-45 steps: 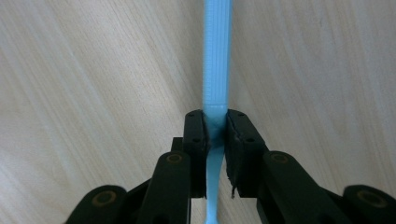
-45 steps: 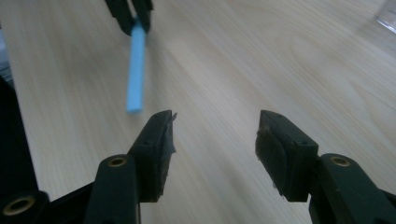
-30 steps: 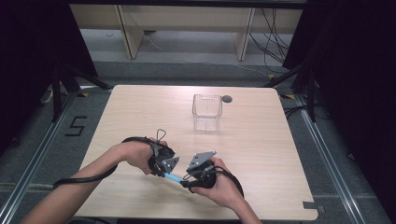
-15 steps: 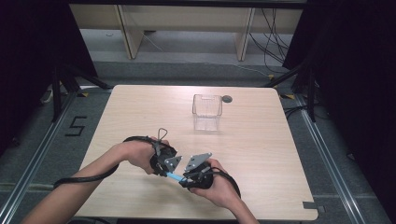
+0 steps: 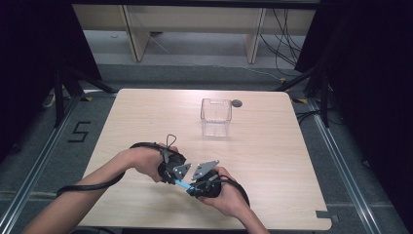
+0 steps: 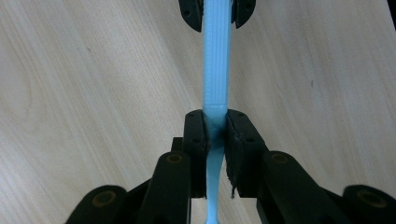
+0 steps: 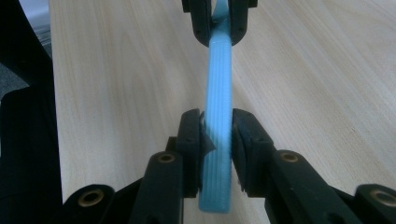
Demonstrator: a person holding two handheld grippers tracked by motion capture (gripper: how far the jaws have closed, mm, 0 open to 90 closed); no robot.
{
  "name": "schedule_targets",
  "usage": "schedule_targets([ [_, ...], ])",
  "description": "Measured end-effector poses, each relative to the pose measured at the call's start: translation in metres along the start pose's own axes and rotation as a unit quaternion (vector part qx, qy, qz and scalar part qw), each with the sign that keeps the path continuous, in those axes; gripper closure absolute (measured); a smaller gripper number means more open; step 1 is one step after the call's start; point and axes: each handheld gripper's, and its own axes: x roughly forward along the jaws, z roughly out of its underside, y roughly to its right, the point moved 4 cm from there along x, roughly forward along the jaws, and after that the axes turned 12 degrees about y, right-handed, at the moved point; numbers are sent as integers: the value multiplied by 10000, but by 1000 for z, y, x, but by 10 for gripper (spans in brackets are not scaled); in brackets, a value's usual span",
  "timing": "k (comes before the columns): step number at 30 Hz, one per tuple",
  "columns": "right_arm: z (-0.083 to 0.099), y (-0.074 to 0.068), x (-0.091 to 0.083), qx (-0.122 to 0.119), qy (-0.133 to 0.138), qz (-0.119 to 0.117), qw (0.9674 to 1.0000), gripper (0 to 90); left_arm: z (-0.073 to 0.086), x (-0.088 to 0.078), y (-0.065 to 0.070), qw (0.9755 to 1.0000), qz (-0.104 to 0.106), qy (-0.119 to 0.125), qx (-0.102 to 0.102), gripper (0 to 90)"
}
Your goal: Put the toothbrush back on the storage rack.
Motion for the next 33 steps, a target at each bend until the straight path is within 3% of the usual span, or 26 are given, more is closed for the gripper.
schedule_targets([
  [15, 0, 0, -1, 187, 12, -59, 9998, 786, -2, -1, 1, 10000, 31, -19, -77, 776],
  [17, 0, 1, -1, 166, 70, -41, 9998, 787, -2, 0, 1, 10000, -28, -15, -77, 747],
  [19, 1, 2, -3, 160, 24, -17, 9999, 788, -3, -1, 0, 9996, -244, 55, -108, 699],
  [21, 1, 3, -3, 143, -6, -7, 9999, 788, -4, -2, 1, 9994, -305, 103, -129, 651],
  [22, 3, 4, -3, 198, 60, 79, 9998, 788, -7, -7, 1, 9984, -506, 240, -102, 624],
  [23, 3, 4, -3, 198, 60, 79, 9998, 788, -7, -7, 1, 9984, -506, 240, -102, 608],
  [25, 6, 7, -5, 270, 111, 186, 9994, 788, -10, -15, 3, 9950, -801, 586, -77, 577],
  [26, 6, 8, -6, 273, 148, 195, 9993, 788, -10, -17, 3, 9940, -859, 667, -66, 569],
  [30, 9, 14, -14, 454, 224, 410, 9979, 788, -9, -26, 11, 9861, -1194, 1149, -139, 532],
  [31, 9, 14, -14, 454, 224, 410, 9979, 788, -9, -26, 11, 9861, -1194, 1149, -139, 521],
  [32, 10, 16, -16, 478, 284, 451, 9974, 788, -9, -28, 13, 9827, -1273, 1330, -183, 521],
  [33, 11, 20, -21, 530, 402, 601, 9960, 788, -10, -31, 17, 9774, -1362, 1593, -259, 513],
])
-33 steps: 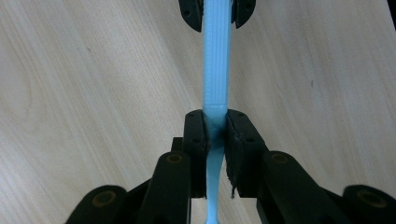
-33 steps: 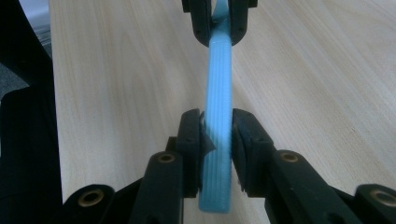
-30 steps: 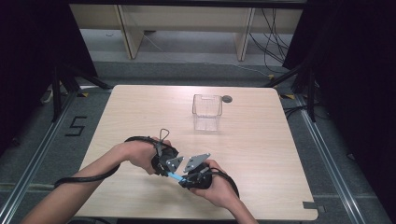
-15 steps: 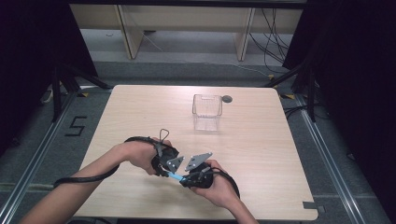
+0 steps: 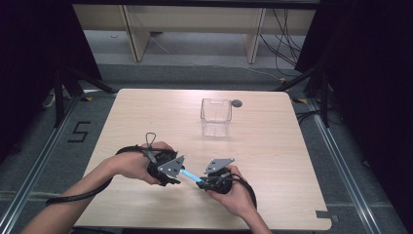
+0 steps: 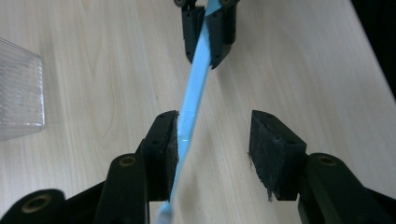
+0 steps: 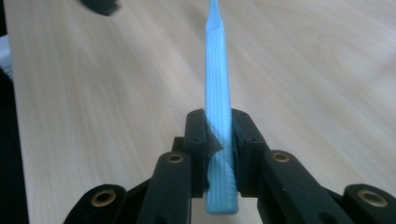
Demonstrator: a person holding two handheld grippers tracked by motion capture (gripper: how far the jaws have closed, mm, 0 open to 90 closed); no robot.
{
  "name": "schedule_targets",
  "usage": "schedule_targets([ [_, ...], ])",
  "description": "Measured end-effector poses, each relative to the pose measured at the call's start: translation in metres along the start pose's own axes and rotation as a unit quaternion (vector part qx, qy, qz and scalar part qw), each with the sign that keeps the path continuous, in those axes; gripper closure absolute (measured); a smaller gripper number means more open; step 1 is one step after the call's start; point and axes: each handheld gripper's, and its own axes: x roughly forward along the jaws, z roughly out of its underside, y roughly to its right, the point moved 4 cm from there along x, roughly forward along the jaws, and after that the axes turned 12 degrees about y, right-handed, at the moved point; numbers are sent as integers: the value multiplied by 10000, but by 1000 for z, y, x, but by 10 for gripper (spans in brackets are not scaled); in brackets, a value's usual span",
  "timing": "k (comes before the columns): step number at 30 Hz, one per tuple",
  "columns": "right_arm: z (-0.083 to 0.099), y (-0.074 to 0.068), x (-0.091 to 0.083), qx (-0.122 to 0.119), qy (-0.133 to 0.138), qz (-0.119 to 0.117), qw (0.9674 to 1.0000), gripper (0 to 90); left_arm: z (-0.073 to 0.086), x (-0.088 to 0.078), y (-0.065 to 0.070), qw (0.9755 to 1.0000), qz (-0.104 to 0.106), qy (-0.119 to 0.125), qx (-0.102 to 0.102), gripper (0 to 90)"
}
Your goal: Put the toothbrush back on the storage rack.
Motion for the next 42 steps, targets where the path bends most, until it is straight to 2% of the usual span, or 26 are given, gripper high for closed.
schedule_targets([
  [2, 0, 1, -2, 28, 37, 44, 10000, 788, -1, -2, 1, 9999, -54, 118, -38, 502],
  [4, 0, 5, -7, 93, 172, 164, 9997, 789, -2, -5, 6, 9984, -177, 474, -238, 487],
  [6, -1, 13, -14, 197, 462, 383, 9980, 789, 0, -9, 8, 9970, -263, 656, -323, 463],
  [7, -1, 14, -16, 206, 529, 430, 9975, 788, 3, -8, 12, 9942, -376, 863, -519, 454],
  [10, -3, 19, -22, 236, 876, 561, 9943, 788, 12, -7, 16, 9905, -592, 1009, -723, 439],
  [13, -5, 23, -28, 223, 1126, 675, 9911, 789, 22, -4, 18, 9833, -851, 1217, -1055, 417],
  [16, -8, 24, -31, 320, 1346, 755, 9875, 789, 31, -3, 19, 9731, -1156, 1443, -1370, 387],
  [18, -11, 27, -33, 212, 1493, 875, 9847, 788, 37, -2, 19, 9660, -1376, 1561, -1534, 379],
  [19, -12, 25, -33, 393, 1576, 824, 9833, 788, 40, -2, 19, 9627, -1499, 1601, -1584, 369],
  [21, -15, 27, -35, 276, 1697, 916, 9808, 788, 43, -2, 19, 9553, -1659, 1765, -1692, 352],
  [22, -16, 27, -35, 313, 1830, 965, 9779, 788, 44, -2, 19, 9497, -1707, 1909, -1803, 341],
  [24, -19, 28, -39, 250, 1909, 1068, 9755, 788, 45, -2, 19, 9398, -1852, 2109, -1950, 327],
  [26, -23, 28, -41, 253, 2069, 1076, 9721, 788, 45, -2, 18, 9259, -1974, 2399, -2150, 318],
  [27, -24, 27, -41, 302, 2161, 1126, 9694, 788, 45, -2, 17, 9206, -2001, 2495, -2239, 313],
  [28, -26, 30, -43, 121, 2221, 1179, 9678, 788, 45, -2, 17, 9206, -2001, 2495, -2239, 307],
  [29, -27, 29, -44, 195, 2219, 1196, 9675, 788, 44, -2, 15, 9079, -2117, 2688, -2421, 304],
  [30, -29, 29, -44, 160, 2314, 1195, 9654, 789, 44, -2, 15, 9079, -2117, 2688, -2421, 304],
  [31, -30, 30, -45, 75, 2352, 1298, 9632, 788, 43, -4, 11, 8974, -2217, 2789, -2601, 303],
  [32, -31, 28, -45, 201, 2369, 1233, 9635, 789, 43, -4, 11, 8974, -2217, 2789, -2601, 303],
  [33, -31, 28, -45, 201, 2369, 1233, 9635, 789, 42, -4, 8, 8913, -2237, 2882, -2693, 303],
  [34, -32, 29, -46, 196, 2452, 1314, 9603, 788, 40, -5, 4, 8806, -2231, 3059, -2849, 303],
  [35, -34, 30, -46, 114, 2543, 1354, 9575, 788, 40, -5, 4, 8806, -2231, 3059, -2849, 305],
  [36, -34, 28, -46, 221, 2564, 1330, 9571, 788, 38, -7, -1, 8793, -2198, 3105, -2865, 310],
  [38, -36, 29, -46, 188, 2550, 1356, 9572, 788, 35, -9, -6, 8810, -2213, 3108, -2797, 309],
  [41, -39, 28, -44, 160, 2644, 1306, 9554, 788, 29, -14, -14, 8752, -2245, 3222, -2824, 315],
  [42, -39, 28, -44, 160, 2644, 1306, 9554, 788, 29, -14, -14, 8752, -2245, 3222, -2824, 316],
])
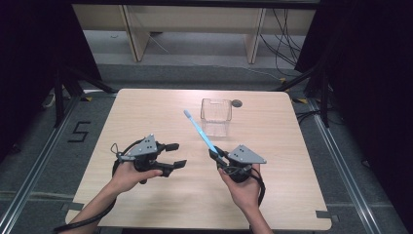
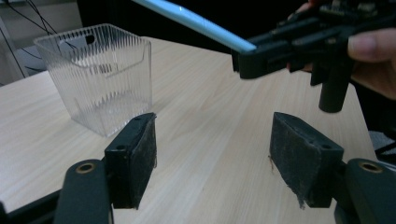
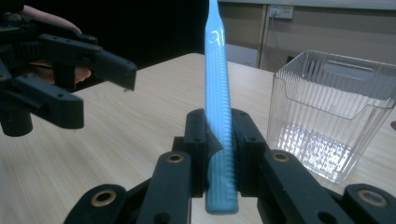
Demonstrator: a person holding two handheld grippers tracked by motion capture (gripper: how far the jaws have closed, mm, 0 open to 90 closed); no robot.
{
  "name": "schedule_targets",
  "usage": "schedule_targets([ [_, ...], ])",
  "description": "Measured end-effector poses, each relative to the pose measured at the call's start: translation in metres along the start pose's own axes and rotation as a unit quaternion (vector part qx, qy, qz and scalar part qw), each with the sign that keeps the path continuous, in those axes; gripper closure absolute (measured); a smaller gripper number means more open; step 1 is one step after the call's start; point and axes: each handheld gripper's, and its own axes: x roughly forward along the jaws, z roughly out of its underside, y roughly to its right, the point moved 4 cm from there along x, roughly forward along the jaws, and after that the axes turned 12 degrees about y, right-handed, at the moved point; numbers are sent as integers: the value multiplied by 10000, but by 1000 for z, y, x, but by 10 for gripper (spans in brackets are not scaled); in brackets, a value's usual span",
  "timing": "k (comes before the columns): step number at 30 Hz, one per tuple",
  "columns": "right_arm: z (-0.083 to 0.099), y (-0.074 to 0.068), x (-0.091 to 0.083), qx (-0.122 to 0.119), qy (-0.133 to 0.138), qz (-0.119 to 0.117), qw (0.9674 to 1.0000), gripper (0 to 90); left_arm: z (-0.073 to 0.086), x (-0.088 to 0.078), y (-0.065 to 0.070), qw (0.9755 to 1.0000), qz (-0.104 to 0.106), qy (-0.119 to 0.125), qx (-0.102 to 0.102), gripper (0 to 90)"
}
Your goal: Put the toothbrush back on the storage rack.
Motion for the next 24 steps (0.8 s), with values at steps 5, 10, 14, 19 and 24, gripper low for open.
schedule_targets([
  [5, -2, -3, 3, -23, 71, -31, 10000, 789, -15, 10, -10, 9998, -58, 165, -138, 337],
  [10, -1, -7, 4, -52, -60, -31, 10000, 789, -21, 20, -13, 9993, -15, 240, -272, 345],
  [14, -1, -9, 5, -75, -41, -42, 10000, 789, -22, 31, -13, 9988, -17, 230, -431, 345],
  [19, -1, -10, 5, -92, 11, -32, 10000, 789, -22, 40, -13, 9981, -45, 275, -553, 345],
  [24, -1, -11, 5, -53, -16, -73, 10000, 789, -25, 42, -13, 9970, -61, 381, -670, 347],
])
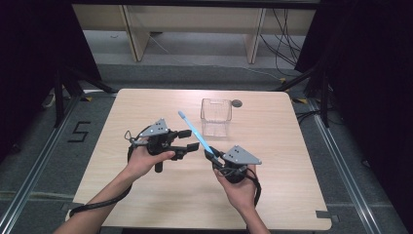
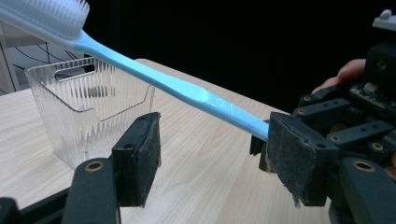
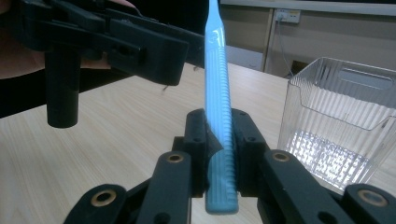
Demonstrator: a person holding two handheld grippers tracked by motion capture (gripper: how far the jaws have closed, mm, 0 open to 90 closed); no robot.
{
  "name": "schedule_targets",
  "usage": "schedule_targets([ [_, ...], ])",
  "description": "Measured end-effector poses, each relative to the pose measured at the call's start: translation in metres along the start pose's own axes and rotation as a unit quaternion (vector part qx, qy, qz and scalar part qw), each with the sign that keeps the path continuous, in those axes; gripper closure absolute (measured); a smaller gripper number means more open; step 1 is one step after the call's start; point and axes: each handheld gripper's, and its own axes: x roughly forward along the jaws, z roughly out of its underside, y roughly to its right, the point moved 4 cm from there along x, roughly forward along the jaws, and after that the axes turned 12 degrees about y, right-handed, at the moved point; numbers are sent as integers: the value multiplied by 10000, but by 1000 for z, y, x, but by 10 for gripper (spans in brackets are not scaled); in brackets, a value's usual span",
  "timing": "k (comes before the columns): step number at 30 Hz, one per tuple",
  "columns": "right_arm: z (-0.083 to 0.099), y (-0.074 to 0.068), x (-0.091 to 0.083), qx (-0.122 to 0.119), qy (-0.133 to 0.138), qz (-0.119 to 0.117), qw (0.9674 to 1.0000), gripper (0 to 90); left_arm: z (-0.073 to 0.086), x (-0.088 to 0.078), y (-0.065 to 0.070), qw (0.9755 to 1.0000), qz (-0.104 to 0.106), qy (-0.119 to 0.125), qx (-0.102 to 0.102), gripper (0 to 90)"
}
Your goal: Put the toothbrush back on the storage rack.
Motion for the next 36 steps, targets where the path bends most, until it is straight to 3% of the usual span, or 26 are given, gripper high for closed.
schedule_targets([
  [2, 0, 0, 1, -27, 27, -12, 10000, 789, -3, 1, 0, 9999, -5, 78, -74, 348],
  [3, -1, 1, 1, -162, 55, 10, 9999, 789, -3, 1, 0, 9999, -8, 93, -95, 350],
  [4, 0, -2, 1, 8, 75, 15, 10000, 788, -3, 1, 0, 9999, -8, 93, -95, 350],
  [5, -1, 1, 2, -191, 120, 5, 9997, 789, -4, 2, -1, 9999, -7, 114, -100, 351],
  [6, 1, -2, 2, 31, 60, -23, 10000, 789, -4, 3, -1, 9999, 0, 116, -95, 351],
  [8, 1, -2, 1, -67, 1, 3, 10000, 788, -5, 3, -1, 9999, -2, 126, -109, 352],
  [19, 0, -4, 3, -126, 79, 22, 9999, 789, -10, 8, 0, 9988, 44, 303, -387, 389],
  [26, 0, -6, 4, -79, 117, -53, 9999, 787, -15, 9, 2, 9970, 86, 523, -561, 507],
  [27, 0, -7, 4, -90, 78, -22, 9999, 787, -15, 9, 3, 9969, 94, 545, -559, 528],
  [28, 0, -4, 4, -261, 93, 15, 9996, 787, -16, 9, 3, 9970, 112, 563, -526, 550],
  [31, 2, -8, 4, -48, -53, 25, 10000, 786, -17, 9, 4, 9970, 152, 596, -479, 609],
  [32, 2, -8, 4, -48, -53, 25, 10000, 786, -17, 9, 4, 9970, 152, 596, -479, 630],
  [33, 2, -6, 6, -242, 45, -3, 9997, 785, -18, 9, 6, 9970, 189, 618, -428, 661],
  [35, 3, -9, 6, -105, -24, -2, 9999, 785, -18, 9, 7, 9970, 208, 631, -397, 680],
  [36, 4, -8, 7, -192, 12, -2, 9998, 785, -19, 9, 8, 9971, 222, 633, -366, 704],
])
